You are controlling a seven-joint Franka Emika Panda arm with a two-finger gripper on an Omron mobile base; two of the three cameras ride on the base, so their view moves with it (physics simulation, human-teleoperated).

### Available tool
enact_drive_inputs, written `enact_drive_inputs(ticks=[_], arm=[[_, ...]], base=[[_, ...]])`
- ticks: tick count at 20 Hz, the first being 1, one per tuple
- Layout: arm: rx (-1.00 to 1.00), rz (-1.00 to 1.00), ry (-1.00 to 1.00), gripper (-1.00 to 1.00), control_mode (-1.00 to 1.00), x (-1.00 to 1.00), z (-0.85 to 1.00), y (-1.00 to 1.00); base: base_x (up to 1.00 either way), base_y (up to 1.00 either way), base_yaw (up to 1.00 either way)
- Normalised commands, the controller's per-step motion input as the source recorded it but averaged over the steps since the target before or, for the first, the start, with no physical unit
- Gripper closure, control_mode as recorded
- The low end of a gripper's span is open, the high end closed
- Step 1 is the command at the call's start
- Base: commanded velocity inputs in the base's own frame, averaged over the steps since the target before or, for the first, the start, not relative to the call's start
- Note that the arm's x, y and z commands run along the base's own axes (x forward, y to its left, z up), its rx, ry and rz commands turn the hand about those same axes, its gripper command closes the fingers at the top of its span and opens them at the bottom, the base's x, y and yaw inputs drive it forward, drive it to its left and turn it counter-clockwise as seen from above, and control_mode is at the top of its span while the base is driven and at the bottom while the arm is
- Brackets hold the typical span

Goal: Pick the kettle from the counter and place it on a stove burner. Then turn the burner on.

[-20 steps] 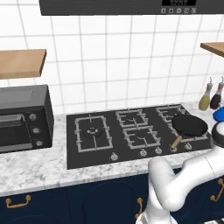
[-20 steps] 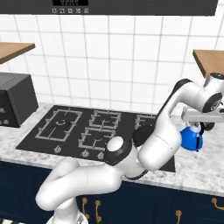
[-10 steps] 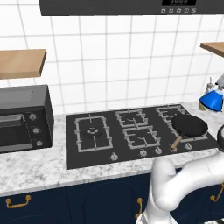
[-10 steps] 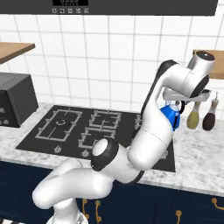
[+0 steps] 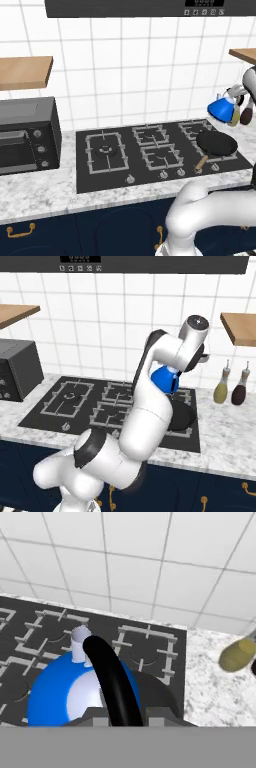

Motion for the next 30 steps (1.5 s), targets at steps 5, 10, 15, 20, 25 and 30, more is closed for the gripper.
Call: enact_drive_inputs(ticks=[5,10,15,20,25,30], arm=[[-0.01,0.0,-0.06,1.0,-1.0,0.0,0.11,1.0],[-0.07,0.0,0.0,1.0,-1.0,0.0,0.1,1.0],[-0.16,0.0,0.03,1.0,-1.0,0.0,0.0,1.0],[-0.13,0.0,0.04,1.0,-1.0,0.0,0.0,1.0],[-0.09,0.0,0.02,1.0,-1.0,0.0,-0.01,1.0],[-0.06,0.0,0.01,1.0,-1.0,0.0,0.0,1.0]], base=[[0.0,0.0,0.0],[0.0,0.0,0.0],[0.0,0.0,0.0],[0.0,0.0,0.0],[0.0,0.0,0.0],[0.0,0.0,0.0]])
